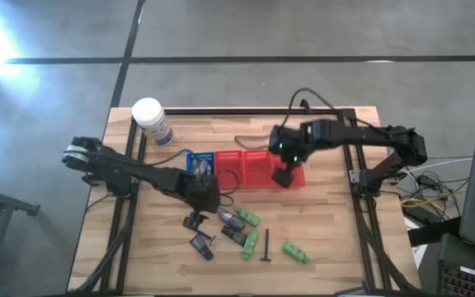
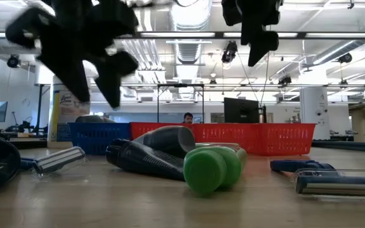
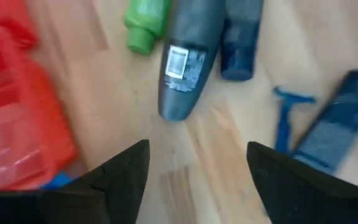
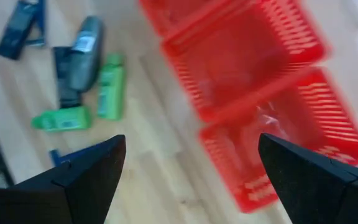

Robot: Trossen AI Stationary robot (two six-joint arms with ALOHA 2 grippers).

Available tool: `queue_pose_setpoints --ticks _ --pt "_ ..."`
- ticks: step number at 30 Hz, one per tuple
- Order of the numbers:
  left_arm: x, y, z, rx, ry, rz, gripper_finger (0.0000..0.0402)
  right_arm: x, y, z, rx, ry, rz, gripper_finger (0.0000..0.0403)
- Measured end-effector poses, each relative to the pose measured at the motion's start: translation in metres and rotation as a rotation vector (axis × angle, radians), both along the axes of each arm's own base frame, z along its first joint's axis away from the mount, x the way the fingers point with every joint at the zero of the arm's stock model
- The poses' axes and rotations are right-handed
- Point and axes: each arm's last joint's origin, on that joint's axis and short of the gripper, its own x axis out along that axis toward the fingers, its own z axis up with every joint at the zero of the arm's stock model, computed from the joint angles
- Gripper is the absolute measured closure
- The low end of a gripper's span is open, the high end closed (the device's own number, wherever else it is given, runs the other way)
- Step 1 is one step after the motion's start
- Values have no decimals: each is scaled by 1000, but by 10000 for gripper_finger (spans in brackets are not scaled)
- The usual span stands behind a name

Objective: Pick & Place Travel size toiletries
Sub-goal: Put the deodorant into the blue bin

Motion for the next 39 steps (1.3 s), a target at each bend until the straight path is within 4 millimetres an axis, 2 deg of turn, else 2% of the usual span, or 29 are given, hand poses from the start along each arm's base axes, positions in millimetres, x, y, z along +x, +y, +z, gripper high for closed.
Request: queue_pose_setpoints --ticks 3,7,10,14,17,19,23,27,31,39 --pt "-22 3 19 -3 -20 82 135 7 17 -8 32 -42 -16 39" --pt "-54 11 29 3 -55 188 138 19 32 -19 102 -154 -96 39" --pt "-76 17 27 -1 -84 207 138 29 46 -28 184 -221 -203 39" --pt "-98 23 22 -2 -134 225 138 33 65 -44 161 -209 -243 39" --pt "-106 23 15 -25 -175 175 138 26 65 -55 173 -110 -300 39" --pt "-105 22 8 0 -209 105 138 26 63 -49 190 -146 -335 39" --pt "-92 20 -8 52 -291 14 139 20 61 -30 227 -206 -387 39" --pt "-64 21 -18 8 -368 0 139 11 54 -6 212 -293 -459 39" --pt "-28 20 -26 -32 -355 -19 139 -4 47 11 211 -338 -525 39" --pt "46 4 -39 -44 -276 -91 139 -29 41 16 153 -255 -561 39"
